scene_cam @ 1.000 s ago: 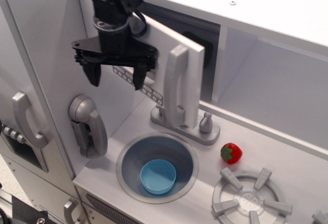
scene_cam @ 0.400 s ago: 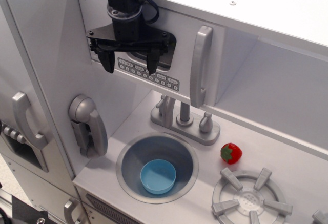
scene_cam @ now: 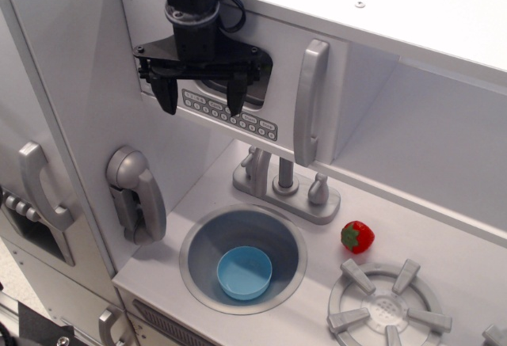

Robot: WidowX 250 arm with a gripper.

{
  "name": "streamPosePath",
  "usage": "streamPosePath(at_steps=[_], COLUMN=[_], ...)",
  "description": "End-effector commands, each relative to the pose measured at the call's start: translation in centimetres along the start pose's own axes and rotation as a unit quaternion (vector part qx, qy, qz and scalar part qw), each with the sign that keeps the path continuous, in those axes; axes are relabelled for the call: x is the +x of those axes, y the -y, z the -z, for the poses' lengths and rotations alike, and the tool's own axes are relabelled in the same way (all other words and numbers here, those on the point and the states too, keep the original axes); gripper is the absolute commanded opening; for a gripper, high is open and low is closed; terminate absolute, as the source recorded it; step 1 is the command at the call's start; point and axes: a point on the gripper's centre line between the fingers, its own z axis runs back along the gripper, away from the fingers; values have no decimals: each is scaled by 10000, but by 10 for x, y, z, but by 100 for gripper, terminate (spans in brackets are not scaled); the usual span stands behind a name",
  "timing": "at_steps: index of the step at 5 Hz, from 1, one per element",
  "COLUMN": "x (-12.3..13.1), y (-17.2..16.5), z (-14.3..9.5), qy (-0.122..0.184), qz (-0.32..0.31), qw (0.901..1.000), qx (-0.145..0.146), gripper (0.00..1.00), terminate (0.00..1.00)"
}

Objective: Close microwave

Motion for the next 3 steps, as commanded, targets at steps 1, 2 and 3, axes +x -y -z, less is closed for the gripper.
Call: streamPosePath(at_steps=[1,2,3], x=[-43,-58,-58], y=[-61,-88,-88], z=[-1,-5,-5], qy=[143,56,56], qz=[601,785,785], qw=[9977,9967,9967], qx=[263,181,181], gripper=[100,100,100], terminate=[0,0,0])
